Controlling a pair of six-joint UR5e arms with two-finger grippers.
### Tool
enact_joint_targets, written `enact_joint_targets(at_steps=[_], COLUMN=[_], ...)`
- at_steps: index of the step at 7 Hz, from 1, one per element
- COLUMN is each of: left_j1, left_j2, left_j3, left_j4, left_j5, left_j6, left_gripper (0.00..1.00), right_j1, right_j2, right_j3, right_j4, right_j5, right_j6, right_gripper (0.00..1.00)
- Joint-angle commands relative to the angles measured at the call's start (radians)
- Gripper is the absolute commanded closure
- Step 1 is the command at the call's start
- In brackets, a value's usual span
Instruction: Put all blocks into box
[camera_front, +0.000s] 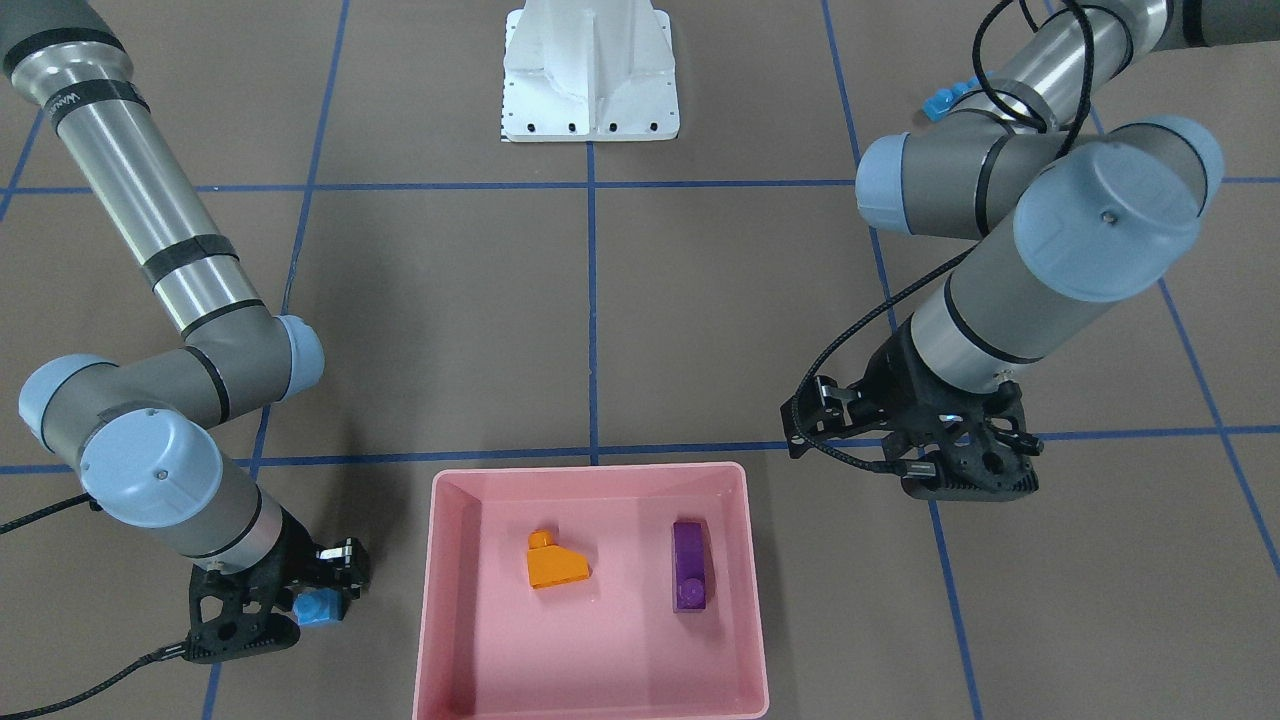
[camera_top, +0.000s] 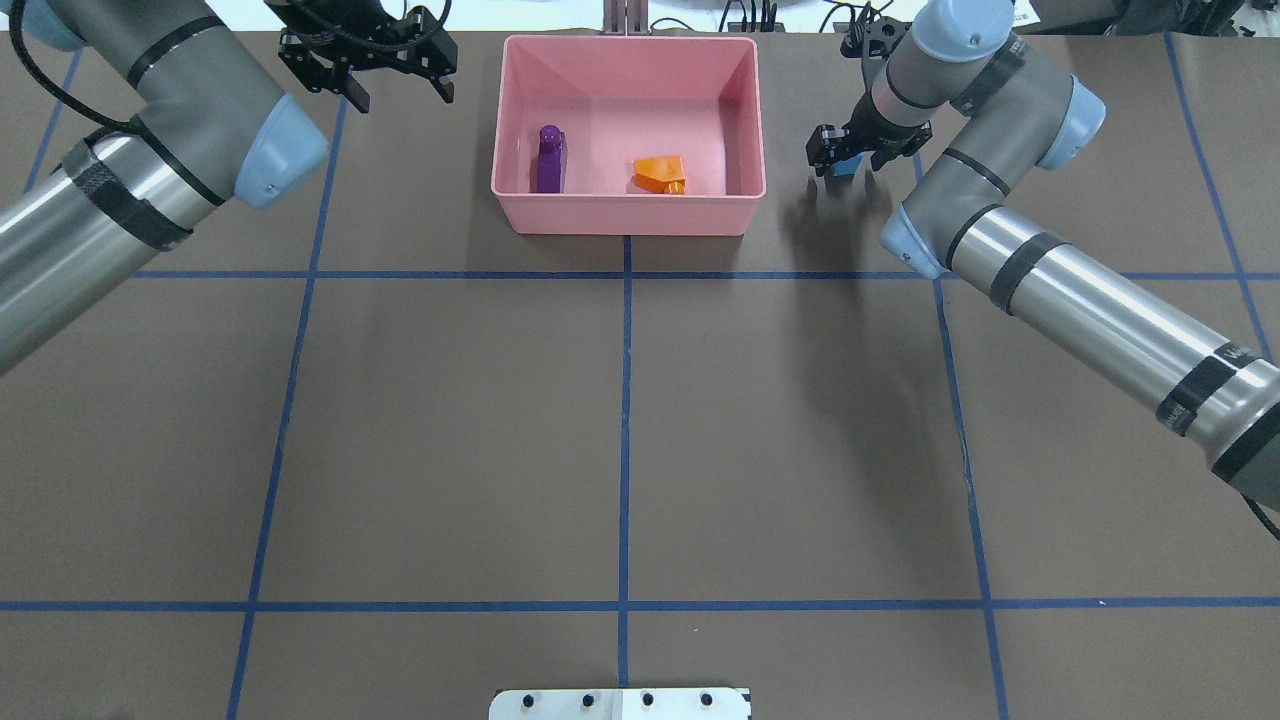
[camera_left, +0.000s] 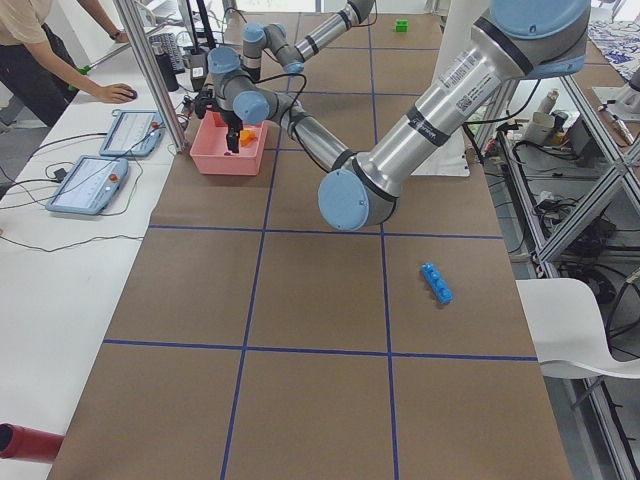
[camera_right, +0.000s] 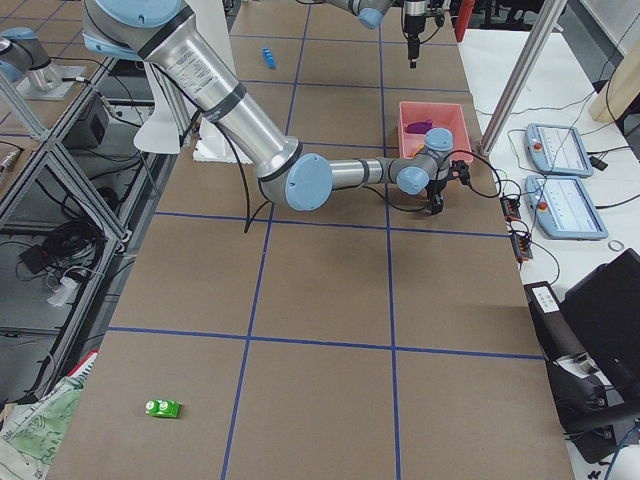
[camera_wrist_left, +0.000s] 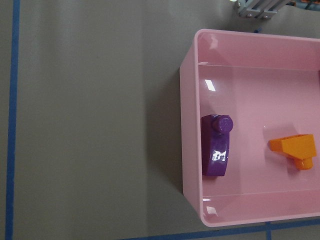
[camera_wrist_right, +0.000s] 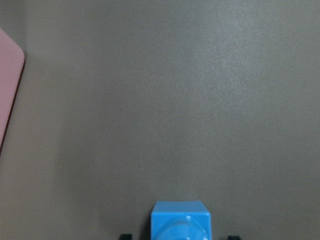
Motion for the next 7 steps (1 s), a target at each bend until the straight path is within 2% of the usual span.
enact_joint_targets(at_steps=[1,2,3,4,6,7], left_j1=[0.003,0.003,0.000,0.002,0.000,0.003], left_j2=[0.002,0.020,0.024,0.104,0.358,0.492], left_j3=[0.000,-0.003,-0.006,-0.065,-0.315,-0.416], left_j4=[0.000,-0.003,-0.003,-0.004,-0.006,-0.006], left_j5=[0.001,-0.002,-0.003,0.000,0.003,0.001], left_j6=[-0.003,-0.001,0.008,0.015,0.094,0.161], left_gripper=[0.00,0.00,0.00,0.00,0.00,0.00], right_j1=[0.052,0.080,0.095,0.095,0.079,0.036], right_j2=[-0.001,0.008,0.033,0.095,0.261,0.289], right_j3=[0.018,0.024,0.049,0.076,0.095,0.095], right_j4=[-0.002,-0.001,-0.002,-0.043,-0.250,-0.255], right_j5=[0.022,0.034,0.043,0.043,0.039,0.025], right_j6=[0.006,0.020,0.124,0.252,0.354,0.378], right_gripper=[1.00,1.00,1.00,1.00,1.00,1.00])
